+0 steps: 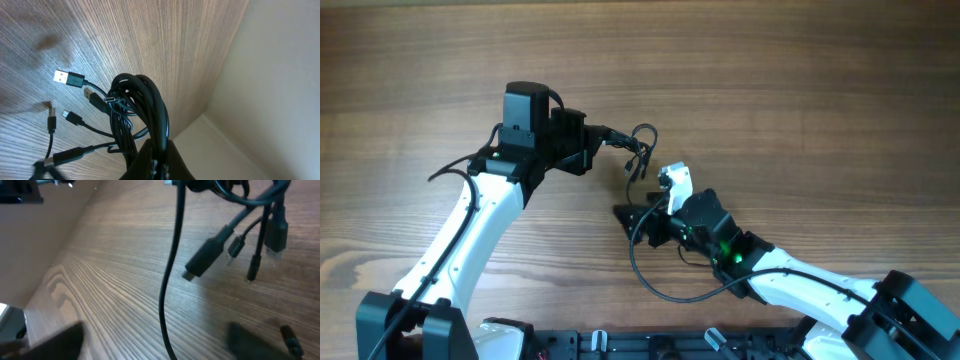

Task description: Untangle cables

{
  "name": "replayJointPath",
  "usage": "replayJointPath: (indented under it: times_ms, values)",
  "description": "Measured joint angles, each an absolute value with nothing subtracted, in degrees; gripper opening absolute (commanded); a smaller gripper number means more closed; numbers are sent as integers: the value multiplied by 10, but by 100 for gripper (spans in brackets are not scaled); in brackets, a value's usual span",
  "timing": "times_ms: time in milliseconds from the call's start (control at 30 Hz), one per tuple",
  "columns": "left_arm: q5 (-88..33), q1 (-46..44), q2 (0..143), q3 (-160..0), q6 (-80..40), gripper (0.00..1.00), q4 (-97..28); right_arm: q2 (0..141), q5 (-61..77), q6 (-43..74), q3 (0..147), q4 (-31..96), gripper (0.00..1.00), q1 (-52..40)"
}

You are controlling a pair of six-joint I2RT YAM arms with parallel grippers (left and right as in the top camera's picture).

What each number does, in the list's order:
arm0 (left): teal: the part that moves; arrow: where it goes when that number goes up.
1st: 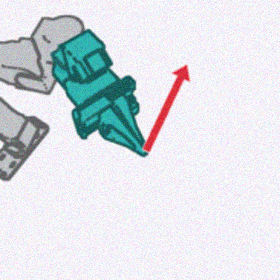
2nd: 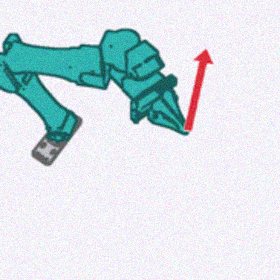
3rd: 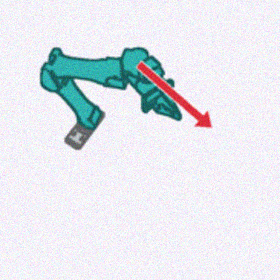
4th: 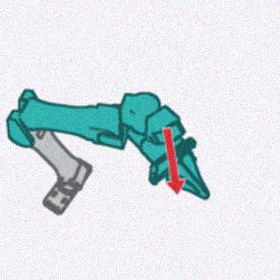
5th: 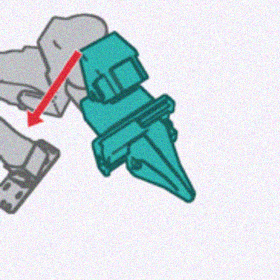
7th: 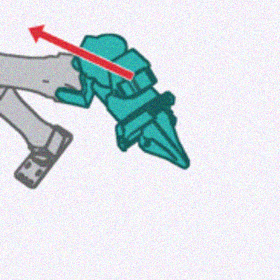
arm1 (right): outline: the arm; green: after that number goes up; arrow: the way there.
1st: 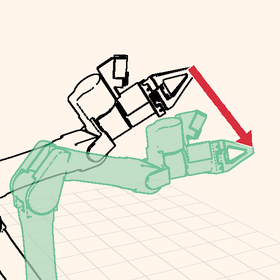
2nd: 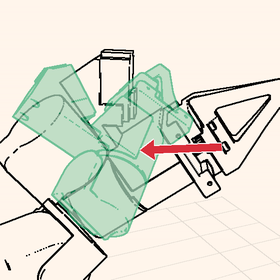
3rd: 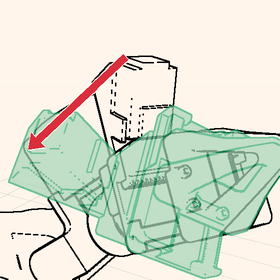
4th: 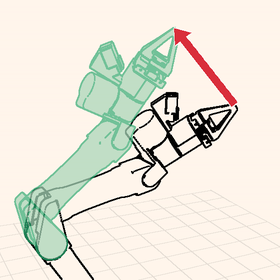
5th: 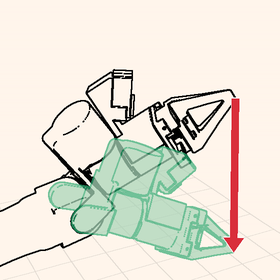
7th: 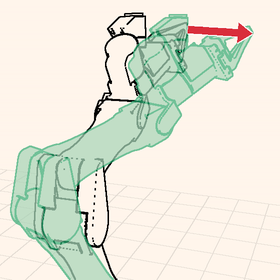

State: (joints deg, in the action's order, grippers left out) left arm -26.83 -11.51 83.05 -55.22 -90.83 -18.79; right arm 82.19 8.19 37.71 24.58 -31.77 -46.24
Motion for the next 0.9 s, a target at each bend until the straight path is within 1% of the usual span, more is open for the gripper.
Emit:
replayJointPath:
  times_ms: [67, 167, 267, 400, 433, 500, 633, 733, 867, 900]
  values:
    - [-268, -115, 830, -552, -908, 4, -188, 820, 80, 386, 246, -333, 100, -457]
    - [-268, -115, 830, -552, -908, 4, -188, 781, 75, 444, 246, -339, 100, -430]
    - [-268, -115, 830, -552, -908, 4, -188, 695, 72, 568, 251, -281, 100, -420]
    - [-268, -115, 830, -552, -909, 4, -189, 651, 69, 748, 257, -113, 100, -446]
    - [-268, -115, 830, -552, -910, 4, -189, 655, 70, 819, 253, -74, 100, -462]
    - [-268, -115, 830, -552, -910, 4, -188, 665, 56, 889, 253, -53, 100, -486]
    - [-268, -115, 830, -552, -912, 4, -194, 709, -6, 1011, 253, -53, 100, -526]
    - [-269, -115, 830, -552, -912, 4, -210, 773, -67, 1110, 252, -71, 81, -529]
    - [-268, -115, 830, -552, -911, 4, -248, 832, -105, 1155, 249, -165, 34, -529]
    - [-268, -115, 830, -552, -907, 4, -252, 839, -110, 1156, 249, -180, 16, -529]
